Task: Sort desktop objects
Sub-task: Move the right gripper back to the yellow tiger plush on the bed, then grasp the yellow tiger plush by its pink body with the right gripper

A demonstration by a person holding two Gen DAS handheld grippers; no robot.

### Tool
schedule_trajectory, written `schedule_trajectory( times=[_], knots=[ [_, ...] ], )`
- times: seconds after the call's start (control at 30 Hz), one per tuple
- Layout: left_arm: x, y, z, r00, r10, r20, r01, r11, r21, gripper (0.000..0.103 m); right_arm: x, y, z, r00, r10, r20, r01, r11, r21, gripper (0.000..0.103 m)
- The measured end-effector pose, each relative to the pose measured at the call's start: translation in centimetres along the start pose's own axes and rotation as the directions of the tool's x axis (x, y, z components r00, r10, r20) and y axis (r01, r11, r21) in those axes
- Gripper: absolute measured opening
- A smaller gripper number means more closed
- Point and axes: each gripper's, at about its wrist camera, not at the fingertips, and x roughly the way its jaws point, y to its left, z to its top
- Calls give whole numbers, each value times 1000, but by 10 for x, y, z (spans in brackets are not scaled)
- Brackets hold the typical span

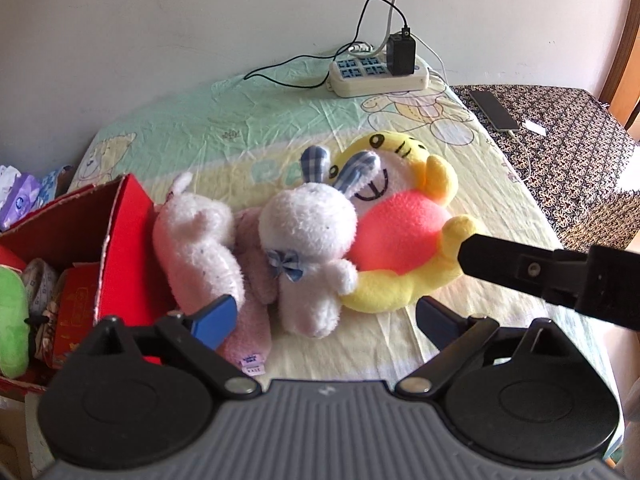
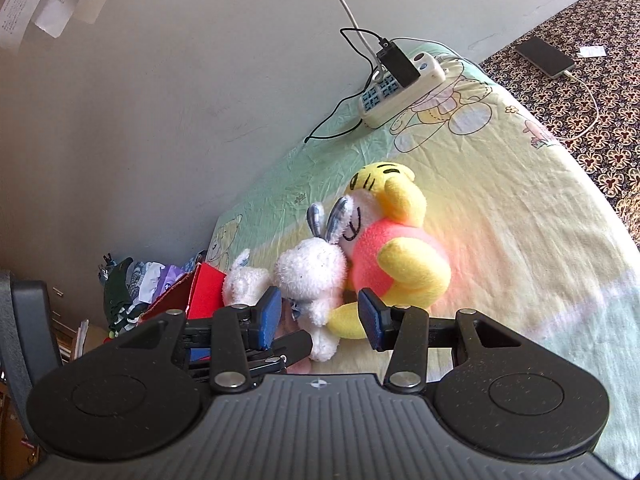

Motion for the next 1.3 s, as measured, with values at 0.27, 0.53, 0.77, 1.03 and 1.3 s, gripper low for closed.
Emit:
schedule_trajectory(
  times=[0.27,0.53,0.77,1.03,1.3],
  knots=[
    [14,-8,-3,999,-10,-39,11,1000,17,98,3,-16,3,1000,-19,-8,19,999,28,47],
    [23,-13,-2,998,-22,-63,24,999,26,98,6,-24,5,1000,-26,-11,27,998,50,48],
    [33,-17,1,993,-62,-99,66,997,31,98,8,-29,7,999,-37,-8,38,997,66,48],
    [39,-18,4,988,-125,-91,128,991,35,98,9,-40,13,999,-52,3,51,994,94,48],
    [40,-17,9,974,-224,-9,225,973,45,92,18,-57,23,997,-71,14,68,989,130,54]
  ],
)
